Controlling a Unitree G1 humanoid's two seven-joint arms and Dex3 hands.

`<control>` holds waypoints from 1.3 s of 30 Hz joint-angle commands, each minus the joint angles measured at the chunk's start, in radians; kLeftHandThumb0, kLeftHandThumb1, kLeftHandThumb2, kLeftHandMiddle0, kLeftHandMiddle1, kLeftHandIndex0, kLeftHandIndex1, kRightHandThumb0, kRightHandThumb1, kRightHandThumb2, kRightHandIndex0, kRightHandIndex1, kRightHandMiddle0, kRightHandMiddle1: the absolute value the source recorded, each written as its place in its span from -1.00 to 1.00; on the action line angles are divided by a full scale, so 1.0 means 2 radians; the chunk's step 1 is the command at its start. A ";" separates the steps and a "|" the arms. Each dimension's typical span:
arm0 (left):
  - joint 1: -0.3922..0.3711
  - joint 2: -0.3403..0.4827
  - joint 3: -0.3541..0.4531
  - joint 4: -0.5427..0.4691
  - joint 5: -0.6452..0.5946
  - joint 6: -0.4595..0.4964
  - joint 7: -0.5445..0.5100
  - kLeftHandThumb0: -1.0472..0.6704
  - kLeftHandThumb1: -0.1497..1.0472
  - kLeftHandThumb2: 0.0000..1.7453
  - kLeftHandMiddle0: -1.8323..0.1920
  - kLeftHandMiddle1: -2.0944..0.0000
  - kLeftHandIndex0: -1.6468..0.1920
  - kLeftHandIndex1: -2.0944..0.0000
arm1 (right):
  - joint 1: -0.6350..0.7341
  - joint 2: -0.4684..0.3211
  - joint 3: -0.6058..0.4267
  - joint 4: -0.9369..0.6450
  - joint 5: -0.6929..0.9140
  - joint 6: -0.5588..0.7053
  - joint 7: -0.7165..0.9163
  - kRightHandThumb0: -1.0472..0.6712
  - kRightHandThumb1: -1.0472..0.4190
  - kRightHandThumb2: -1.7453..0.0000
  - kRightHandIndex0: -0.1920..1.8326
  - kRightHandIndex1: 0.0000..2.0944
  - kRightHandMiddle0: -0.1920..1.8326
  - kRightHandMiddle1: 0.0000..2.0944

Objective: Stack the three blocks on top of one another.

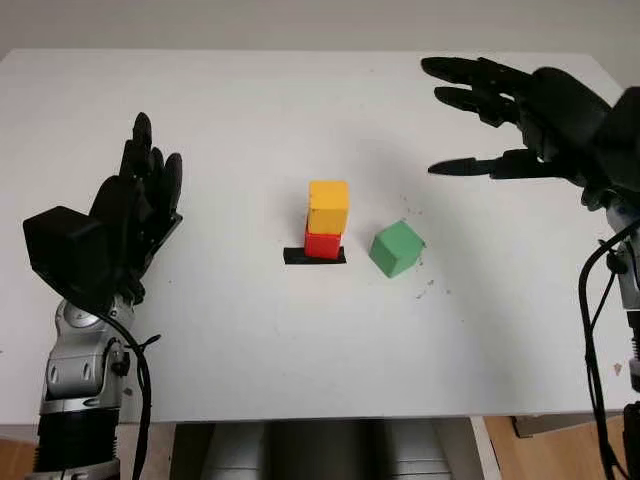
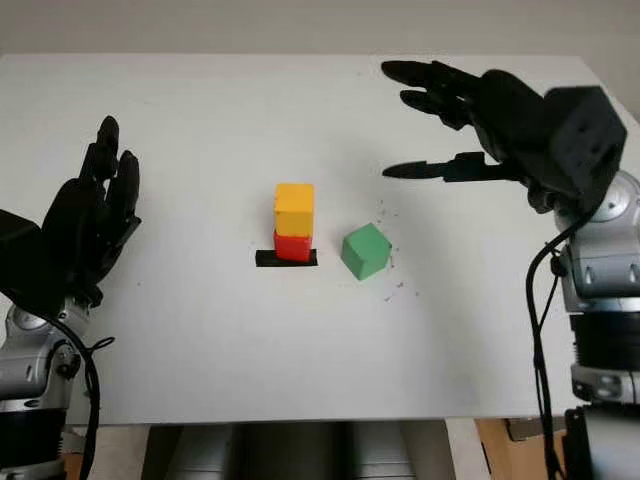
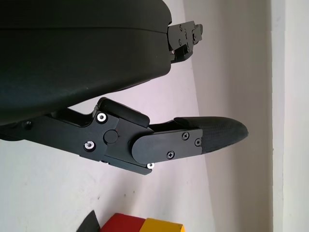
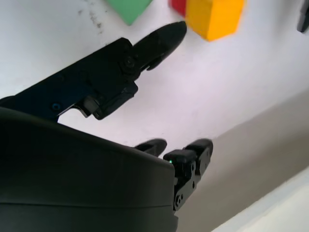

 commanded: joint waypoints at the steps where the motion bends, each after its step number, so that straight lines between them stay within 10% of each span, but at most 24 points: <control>1: -0.007 -0.006 -0.003 0.001 -0.004 0.005 0.005 -0.64 1.00 -0.37 1.00 1.00 1.00 1.00 | -0.021 -0.025 0.023 -0.005 -0.038 -0.029 0.004 -0.47 -0.49 0.93 -0.29 -0.86 -0.23 -0.87; 13: -0.012 -0.025 -0.018 -0.006 0.003 0.009 0.027 -0.64 1.00 -0.46 1.00 0.97 0.97 0.97 | -0.037 -0.064 0.094 -0.026 -0.164 -0.199 0.028 -0.48 -0.51 0.94 -0.20 -0.91 -0.14 -0.92; 39: -0.009 -0.020 -0.026 0.000 0.025 -0.011 0.030 -0.63 1.00 -0.55 0.96 0.94 0.93 0.94 | 0.037 -0.024 0.122 -0.005 -0.282 -0.256 -0.113 -0.55 -0.63 0.93 -0.19 -0.93 -0.13 -0.93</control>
